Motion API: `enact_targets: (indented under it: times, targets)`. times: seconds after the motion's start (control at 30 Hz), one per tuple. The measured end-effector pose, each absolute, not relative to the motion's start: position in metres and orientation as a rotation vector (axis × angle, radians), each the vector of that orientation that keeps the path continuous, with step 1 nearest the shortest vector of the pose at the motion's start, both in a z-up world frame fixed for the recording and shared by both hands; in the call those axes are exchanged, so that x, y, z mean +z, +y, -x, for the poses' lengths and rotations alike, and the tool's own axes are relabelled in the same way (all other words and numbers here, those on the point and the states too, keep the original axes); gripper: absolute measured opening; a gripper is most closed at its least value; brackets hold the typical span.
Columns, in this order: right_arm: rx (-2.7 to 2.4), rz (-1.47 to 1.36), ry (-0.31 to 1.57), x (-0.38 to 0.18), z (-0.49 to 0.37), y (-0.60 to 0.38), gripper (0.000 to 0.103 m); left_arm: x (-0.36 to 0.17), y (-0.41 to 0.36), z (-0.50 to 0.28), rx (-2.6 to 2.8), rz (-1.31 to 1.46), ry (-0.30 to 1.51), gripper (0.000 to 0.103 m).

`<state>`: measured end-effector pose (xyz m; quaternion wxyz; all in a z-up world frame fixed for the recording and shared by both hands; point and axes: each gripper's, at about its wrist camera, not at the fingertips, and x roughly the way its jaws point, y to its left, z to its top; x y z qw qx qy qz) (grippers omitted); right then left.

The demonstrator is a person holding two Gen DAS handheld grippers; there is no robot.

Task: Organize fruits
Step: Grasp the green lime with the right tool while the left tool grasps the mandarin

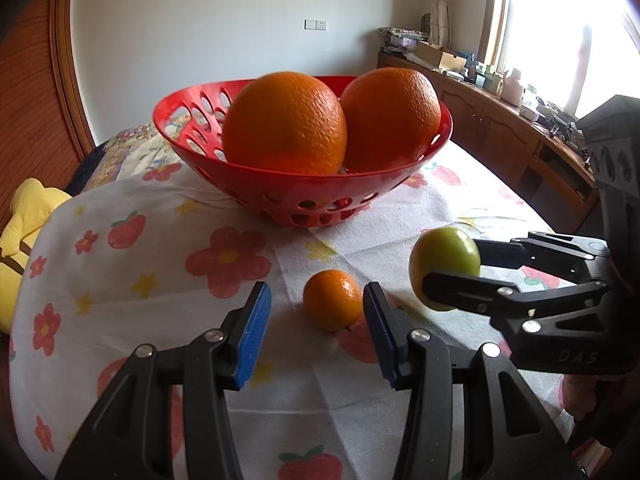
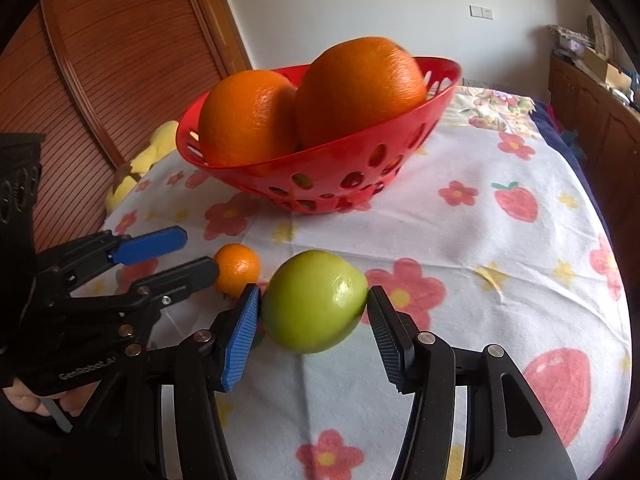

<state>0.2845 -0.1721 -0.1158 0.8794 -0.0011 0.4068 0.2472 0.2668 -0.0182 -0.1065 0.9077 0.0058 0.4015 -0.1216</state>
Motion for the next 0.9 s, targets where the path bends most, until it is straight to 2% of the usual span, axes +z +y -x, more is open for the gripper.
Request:
enact_targets:
  times: [0.2, 0.6, 0.9]
  targets:
    - [0.515, -0.005, 0.840, -0.109, -0.281, -0.178, 0.056, -0.110, -0.022, -0.270, -0.262, 0.004, 0.863, 0.048]
    - [0.529, -0.006, 0.842, -0.107, -0.282, -0.178, 0.056, -0.121, -0.022, -0.278, -0.284, 0.047, 0.905, 0.035]
    - [0.529, 0.000, 0.850, -0.109, -0.281, -0.176, 0.056, -0.117, -0.015, -0.272, -0.304, 0.049, 0.894, 0.033]
